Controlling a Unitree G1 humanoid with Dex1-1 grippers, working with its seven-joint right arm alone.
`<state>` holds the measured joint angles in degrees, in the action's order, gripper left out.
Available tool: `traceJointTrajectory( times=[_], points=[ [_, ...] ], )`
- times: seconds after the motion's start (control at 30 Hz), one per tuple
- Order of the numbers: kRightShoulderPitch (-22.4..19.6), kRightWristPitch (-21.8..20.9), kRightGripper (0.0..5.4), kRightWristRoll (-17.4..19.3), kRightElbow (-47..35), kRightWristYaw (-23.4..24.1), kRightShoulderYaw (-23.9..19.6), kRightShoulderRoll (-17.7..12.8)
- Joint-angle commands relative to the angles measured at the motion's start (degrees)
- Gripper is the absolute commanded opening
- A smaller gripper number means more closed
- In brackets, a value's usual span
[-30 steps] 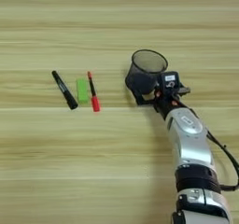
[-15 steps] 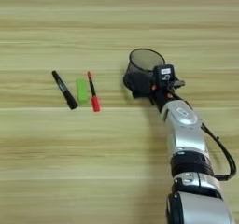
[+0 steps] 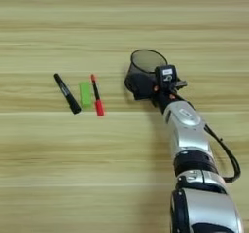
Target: Move the objects on the table
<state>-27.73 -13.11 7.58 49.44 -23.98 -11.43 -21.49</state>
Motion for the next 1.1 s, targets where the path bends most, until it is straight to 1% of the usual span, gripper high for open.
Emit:
traceJointTrajectory(
  times=[0.03,0.27,0.43,0.57,0.67,0.83,1.1],
  points=[
    [-6.20,-3.17,5.37,-0.37,-0.59,-0.46,0.41,-0.93],
    [-9.45,-6.32,5.37,-1.16,5.56,-1.32,0.76,-0.58],
    [-10.09,-7.94,5.37,-1.33,7.09,-2.01,0.67,-0.35],
    [-10.12,-8.54,4.87,-1.45,7.61,-2.46,0.69,-0.21],
    [-10.09,-8.87,4.74,-1.48,7.74,-2.59,0.74,-0.09],
    [-9.36,-9.12,4.72,-1.43,7.11,-2.83,0.80,0.16],
    [-4.15,-8.69,4.72,-1.12,0.27,-3.78,1.11,1.02]
  ],
)
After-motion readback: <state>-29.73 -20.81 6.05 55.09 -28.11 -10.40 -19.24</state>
